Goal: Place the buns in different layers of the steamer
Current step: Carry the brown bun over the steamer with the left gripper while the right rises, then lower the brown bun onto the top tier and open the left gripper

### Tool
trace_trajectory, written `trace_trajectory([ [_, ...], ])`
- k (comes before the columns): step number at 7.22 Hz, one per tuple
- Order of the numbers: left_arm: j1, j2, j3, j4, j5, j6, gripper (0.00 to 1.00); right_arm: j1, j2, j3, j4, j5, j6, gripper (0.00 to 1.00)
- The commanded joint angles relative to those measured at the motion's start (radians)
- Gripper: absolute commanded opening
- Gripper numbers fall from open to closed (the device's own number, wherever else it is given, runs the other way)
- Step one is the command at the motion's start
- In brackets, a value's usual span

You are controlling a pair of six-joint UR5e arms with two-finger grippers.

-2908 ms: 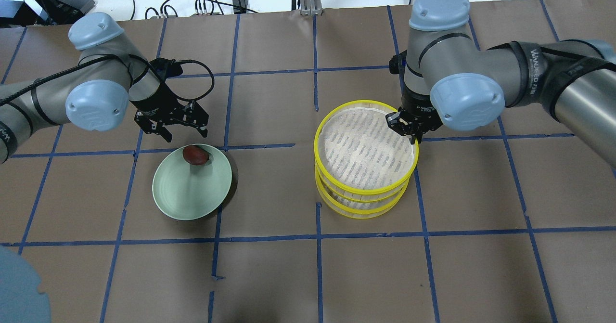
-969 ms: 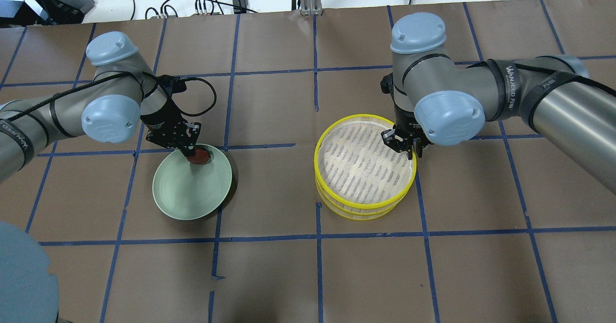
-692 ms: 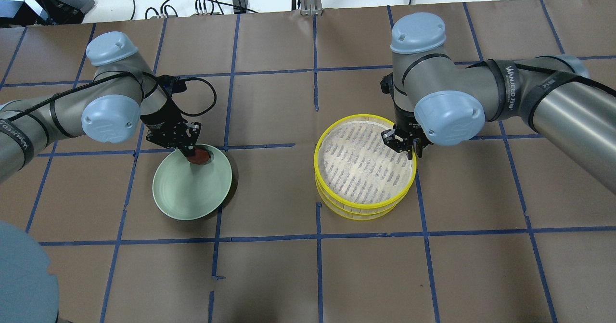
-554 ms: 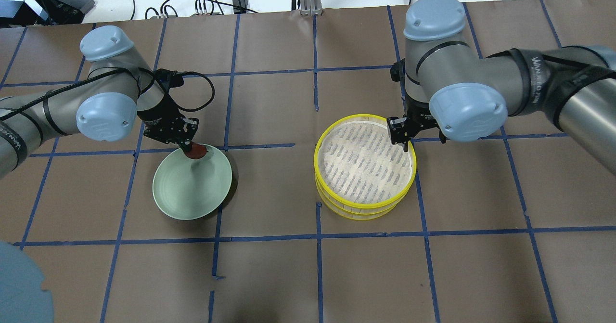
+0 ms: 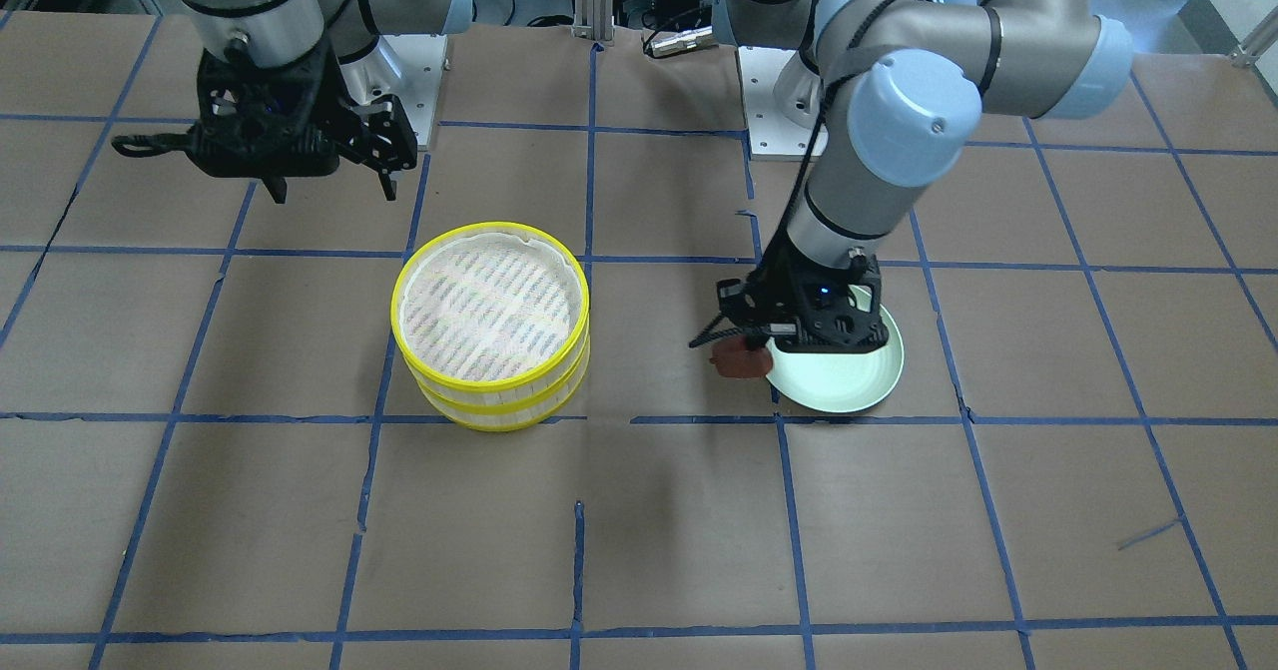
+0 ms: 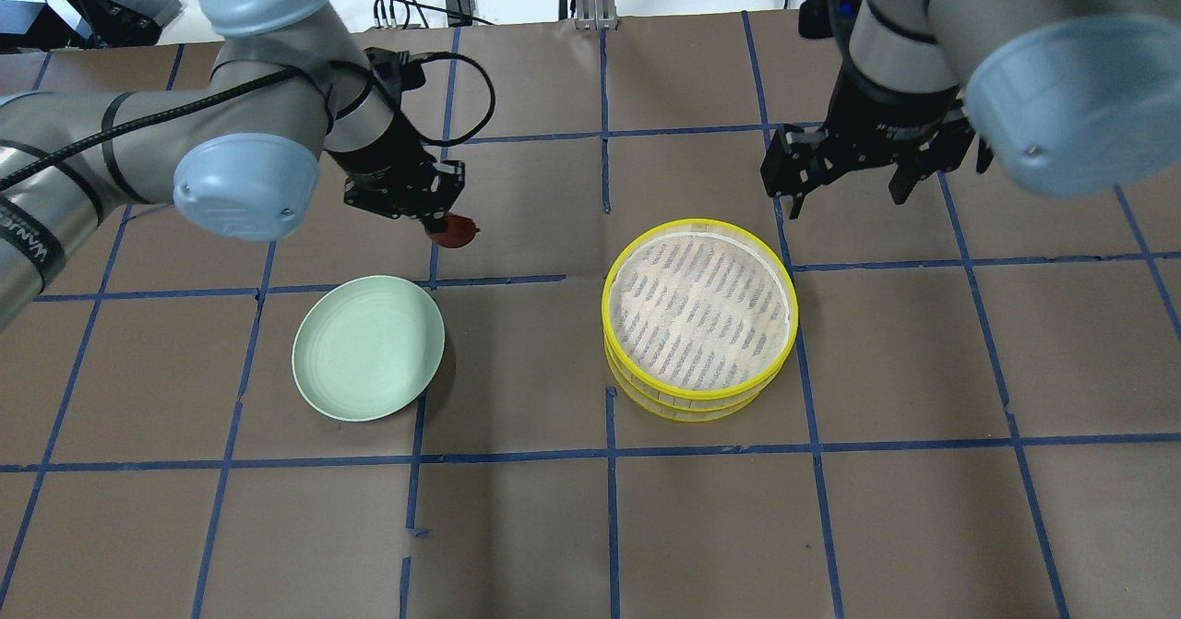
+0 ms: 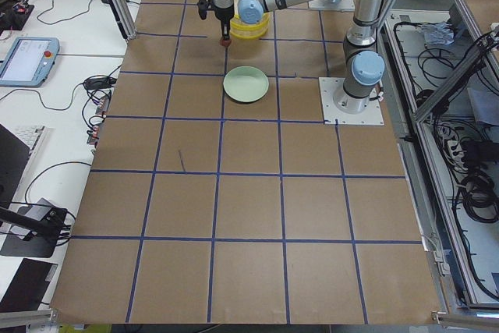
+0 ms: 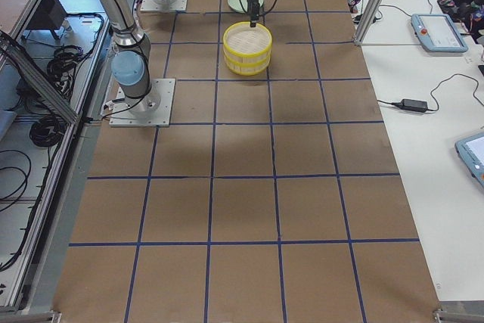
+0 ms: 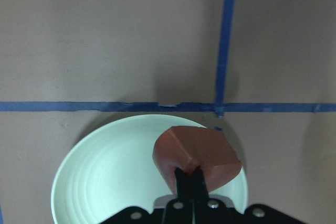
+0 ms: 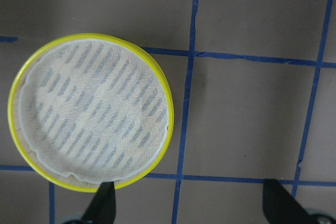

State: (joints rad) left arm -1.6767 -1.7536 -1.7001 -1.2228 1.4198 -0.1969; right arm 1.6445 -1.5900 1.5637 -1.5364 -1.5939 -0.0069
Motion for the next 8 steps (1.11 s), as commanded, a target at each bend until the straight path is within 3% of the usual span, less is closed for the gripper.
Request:
trace_trajectory([
  [1, -0.137, -0.006, 0.054, 0.014, -0.213, -0.264, 0.03, -0.049, 0.01, -0.085, 0.041, 0.054, 0.017, 0.98],
  [4, -0.218, -0.075, 0.054, 0.062, -0.306, -0.403, 0.04, -0.072, 0.004, -0.068, -0.019, 0.058, 0.019, 1.0],
  [5, -0.236, -0.095, 0.048, 0.087, -0.305, -0.414, 0.29, -0.074, 0.002, -0.068, -0.018, 0.058, 0.018, 1.0],
  [6, -0.236, -0.104, 0.042, 0.094, -0.297, -0.423, 0.99, -0.072, 0.002, -0.068, -0.018, 0.058, 0.021, 1.0],
  [8, -0.235, -0.089, 0.057, 0.112, -0.295, -0.429, 1.0, -0.072, 0.002, -0.068, -0.018, 0.057, 0.019, 1.0],
])
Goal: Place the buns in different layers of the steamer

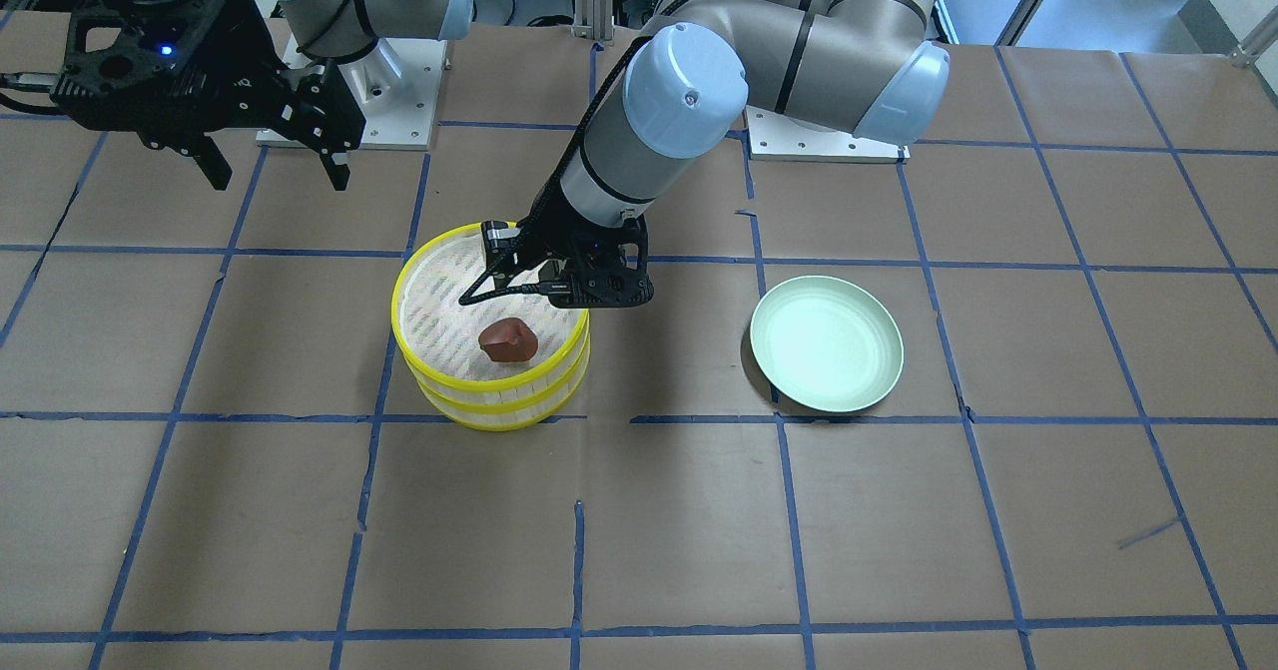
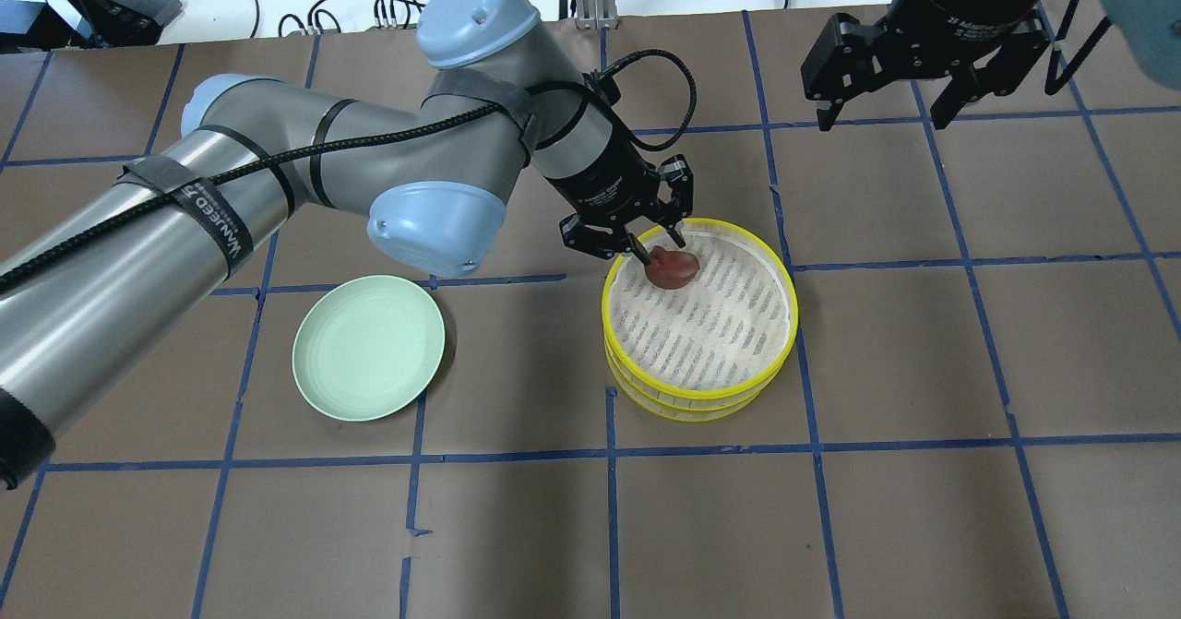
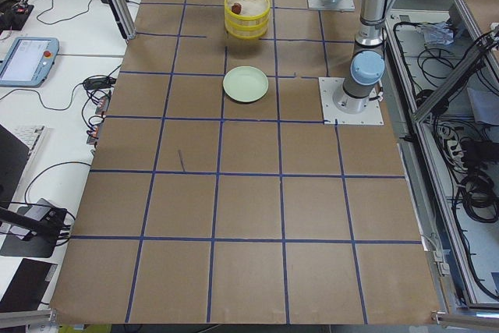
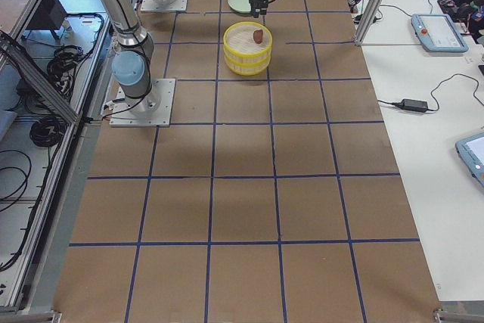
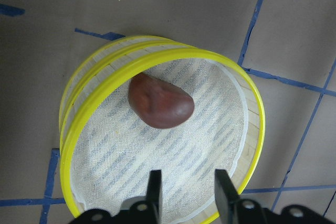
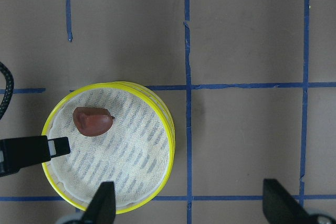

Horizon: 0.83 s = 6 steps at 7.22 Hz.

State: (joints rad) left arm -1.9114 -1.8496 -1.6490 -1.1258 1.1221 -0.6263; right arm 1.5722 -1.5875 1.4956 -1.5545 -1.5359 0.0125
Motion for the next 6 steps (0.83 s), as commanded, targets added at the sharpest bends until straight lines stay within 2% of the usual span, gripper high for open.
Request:
trace_trajectory([
  [1, 0.023, 0.035, 0.006, 0.04, 0.01, 0.069, 1.0, 0.0, 0.0, 0.0, 0.001, -0.001, -0.002, 1.0],
  [3, 0.162, 0.097, -0.005, -0.033, 0.04, 0.413, 1.0, 0.0, 0.0, 0.002, 0.001, -0.001, -0.002, 1.0],
  [5, 0.262, 0.157, 0.009, -0.237, 0.233, 0.656, 1.0, 0.0, 0.001, 0.002, 0.001, -0.001, -0.002, 1.0],
  [6, 0.32, 0.208, 0.014, -0.353, 0.264, 0.687, 1.0, 0.0, 0.0, 0.002, -0.001, -0.006, -0.002, 1.0],
])
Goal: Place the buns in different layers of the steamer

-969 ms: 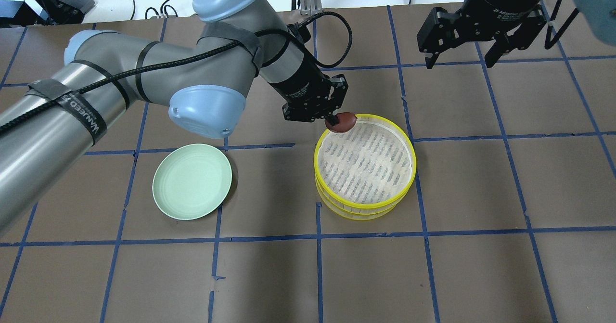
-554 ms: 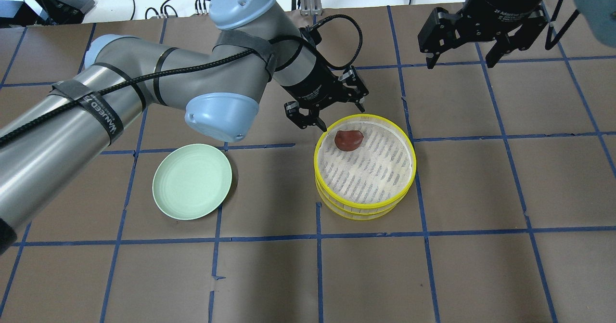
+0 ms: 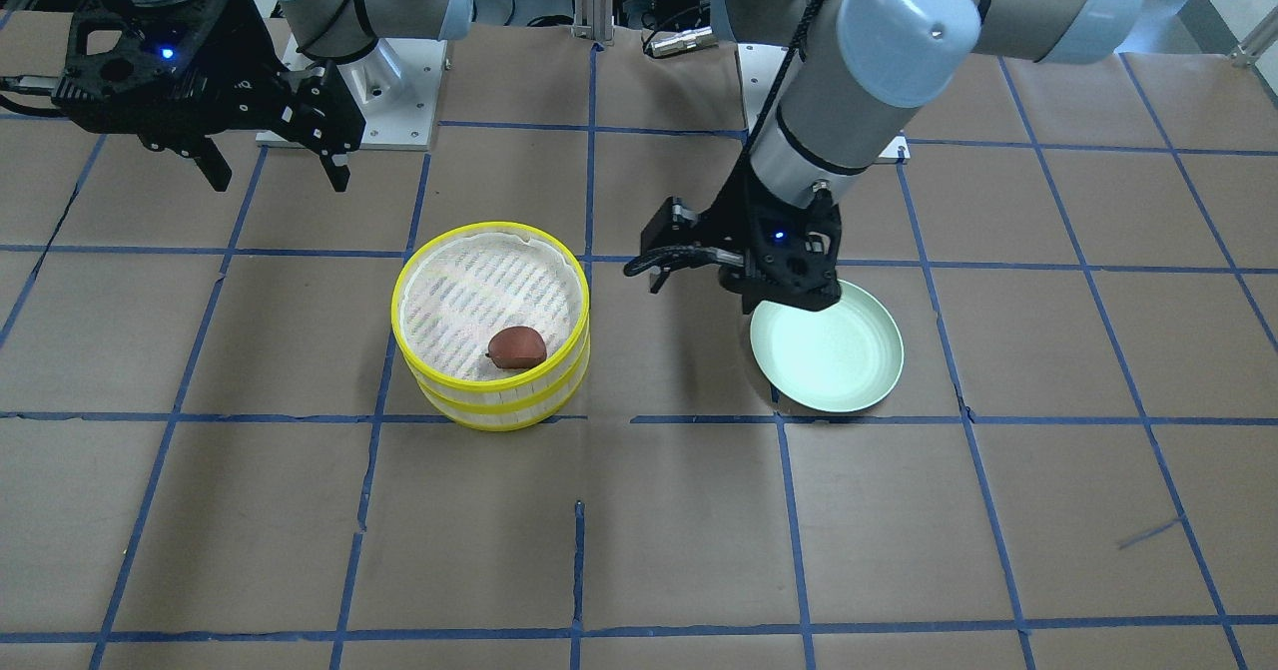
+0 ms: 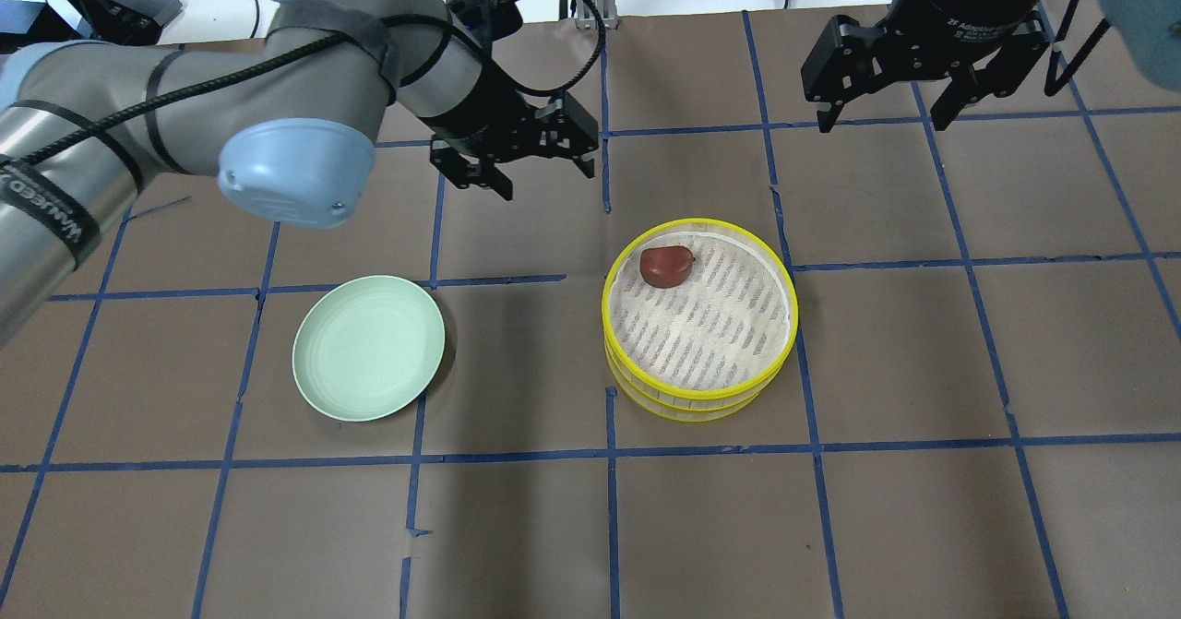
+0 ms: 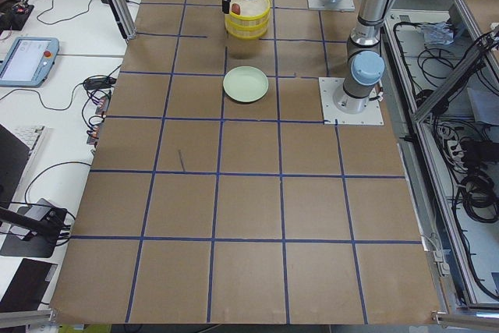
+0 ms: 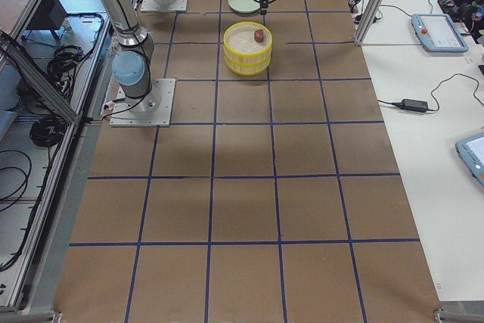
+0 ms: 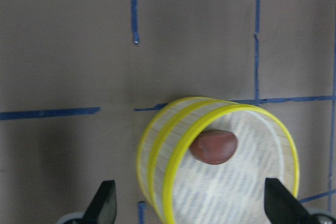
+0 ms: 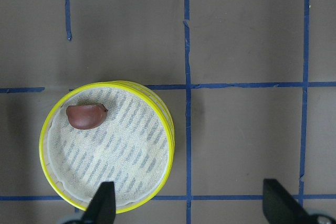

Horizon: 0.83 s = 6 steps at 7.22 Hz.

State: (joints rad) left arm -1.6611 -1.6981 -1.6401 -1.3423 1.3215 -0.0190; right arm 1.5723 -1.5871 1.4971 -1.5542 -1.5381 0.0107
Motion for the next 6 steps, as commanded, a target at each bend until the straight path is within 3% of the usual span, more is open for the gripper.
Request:
trace_trajectory([
  [1, 0.125, 0.122, 0.022, -0.222, 0.067, 0.082, 1.0, 0.0, 0.001, -0.001, -0.001, -0.002, 0.002, 1.0],
  [2, 0.171, 0.171, 0.064, -0.341, 0.088, 0.08, 1.0, 0.0, 0.006, -0.017, -0.004, -0.01, 0.002, 1.0],
  [3, 0.19, 0.187, 0.101, -0.421, 0.172, 0.07, 1.0, 0.002, 0.016, -0.038, 0.002, -0.014, 0.002, 1.0],
  [6, 0.185, 0.192, 0.105, -0.434, 0.182, 0.065, 1.0, 0.0, 0.033, -0.023, -0.001, -0.011, -0.005, 1.0],
])
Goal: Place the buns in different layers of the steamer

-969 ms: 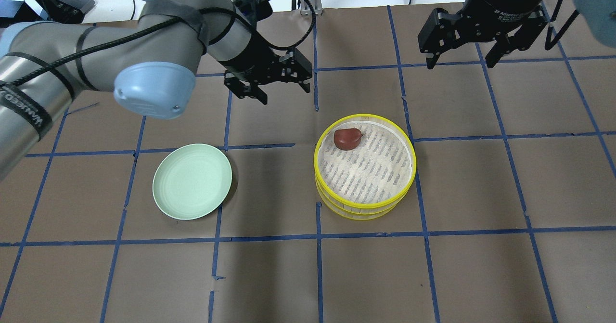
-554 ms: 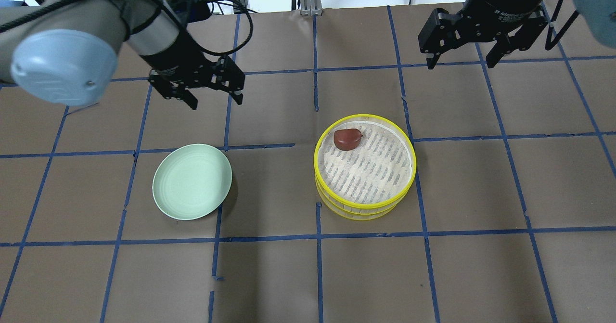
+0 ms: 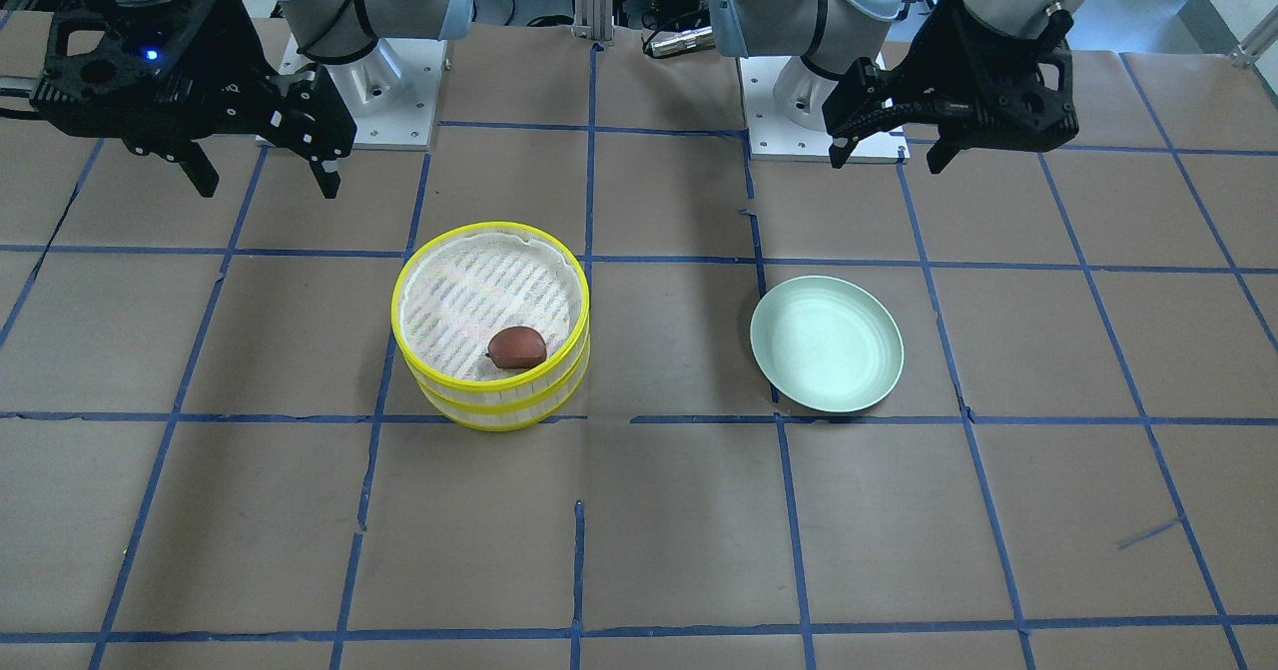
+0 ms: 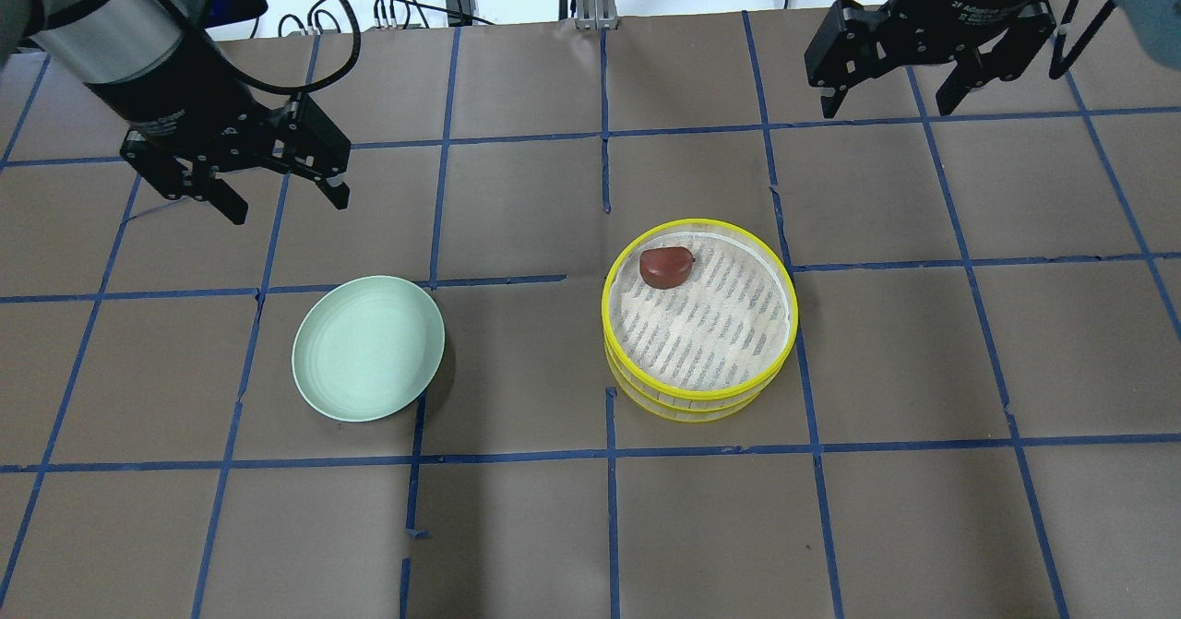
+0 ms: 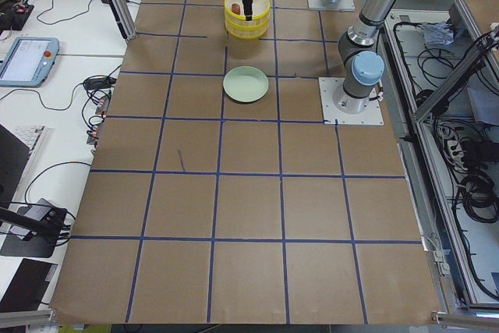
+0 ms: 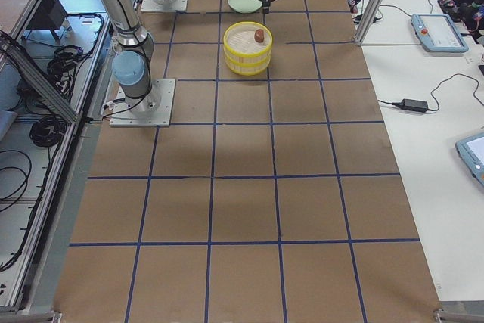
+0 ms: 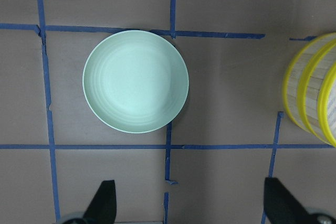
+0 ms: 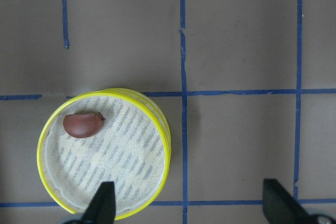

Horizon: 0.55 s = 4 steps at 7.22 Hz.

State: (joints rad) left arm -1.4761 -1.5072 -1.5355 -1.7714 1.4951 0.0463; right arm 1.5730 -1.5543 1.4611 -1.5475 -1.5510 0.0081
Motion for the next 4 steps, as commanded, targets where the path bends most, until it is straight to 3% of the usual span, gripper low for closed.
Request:
trace_trajectory([
  [1, 0.007, 0.002, -0.021, -0.003, 0.013, 0.01, 1.0, -0.001, 0.0, 0.019, -0.019, -0.001, 0.003, 1.0],
  [4, 0.005, 0.007, -0.003, -0.003, 0.008, 0.014, 1.0, 0.001, -0.003, 0.021, -0.017, -0.004, 0.054, 1.0],
])
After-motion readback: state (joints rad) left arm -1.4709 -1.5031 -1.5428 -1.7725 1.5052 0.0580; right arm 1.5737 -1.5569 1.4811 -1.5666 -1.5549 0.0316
